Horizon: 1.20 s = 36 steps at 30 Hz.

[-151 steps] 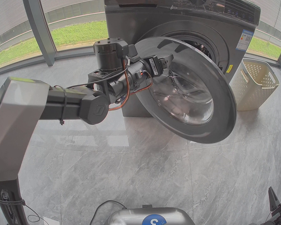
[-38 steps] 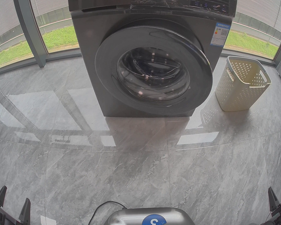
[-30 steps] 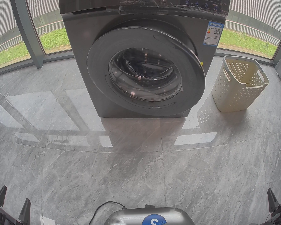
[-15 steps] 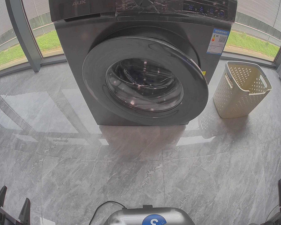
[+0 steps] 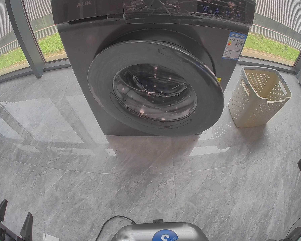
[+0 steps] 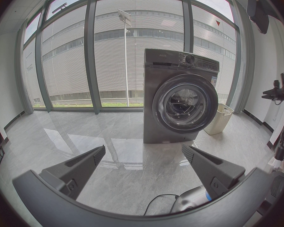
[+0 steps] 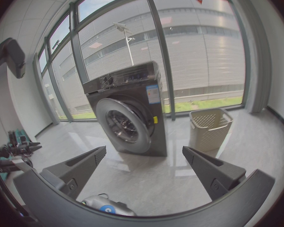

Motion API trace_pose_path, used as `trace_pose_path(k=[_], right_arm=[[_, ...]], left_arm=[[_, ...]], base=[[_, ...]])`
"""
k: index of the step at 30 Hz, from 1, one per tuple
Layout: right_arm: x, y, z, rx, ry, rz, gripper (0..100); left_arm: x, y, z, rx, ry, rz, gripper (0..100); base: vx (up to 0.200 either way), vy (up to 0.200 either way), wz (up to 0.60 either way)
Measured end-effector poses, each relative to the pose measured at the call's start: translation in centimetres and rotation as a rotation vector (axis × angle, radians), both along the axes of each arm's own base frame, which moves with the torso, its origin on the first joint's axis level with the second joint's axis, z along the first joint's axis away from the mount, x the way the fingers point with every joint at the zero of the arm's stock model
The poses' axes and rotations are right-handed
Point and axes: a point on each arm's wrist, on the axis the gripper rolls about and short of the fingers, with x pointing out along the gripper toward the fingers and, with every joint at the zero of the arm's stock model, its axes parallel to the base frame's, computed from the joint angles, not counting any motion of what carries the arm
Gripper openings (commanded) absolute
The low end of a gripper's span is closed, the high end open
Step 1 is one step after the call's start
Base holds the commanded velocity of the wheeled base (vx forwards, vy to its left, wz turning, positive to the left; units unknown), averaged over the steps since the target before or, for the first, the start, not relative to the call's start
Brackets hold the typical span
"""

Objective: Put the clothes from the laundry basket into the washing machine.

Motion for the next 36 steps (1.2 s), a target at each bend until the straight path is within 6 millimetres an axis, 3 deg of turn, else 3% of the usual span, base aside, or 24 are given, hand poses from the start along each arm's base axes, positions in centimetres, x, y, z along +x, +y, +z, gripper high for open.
trace_pose_path(k=[7, 18, 26, 36], right_arm=[[6.6, 2.0, 0.7, 0.051, 0.11, 0.112, 100], [16.1, 7.4, -1.4, 0.15, 0.175, 0.193, 100], [20.4, 11.8, -3.2, 0.247, 0.186, 0.224, 100], [23.5, 12.7, -4.0, 0.265, 0.148, 0.19, 100]], left_arm=[[0.0, 0.0, 0.0, 0.0, 0.0, 0.001, 100], [0.0, 0.0, 0.0, 0.0, 0.001, 0.0, 100], [0.0, 0.0, 0.0, -0.001, 0.003, 0.0, 100], [0.0, 0.0, 0.0, -0.002, 0.002, -0.001, 100]], base=[[0.0, 0.0, 0.0], [0.0, 0.0, 0.0], [0.15, 0.0, 0.0], [0.2, 0.0, 0.0]])
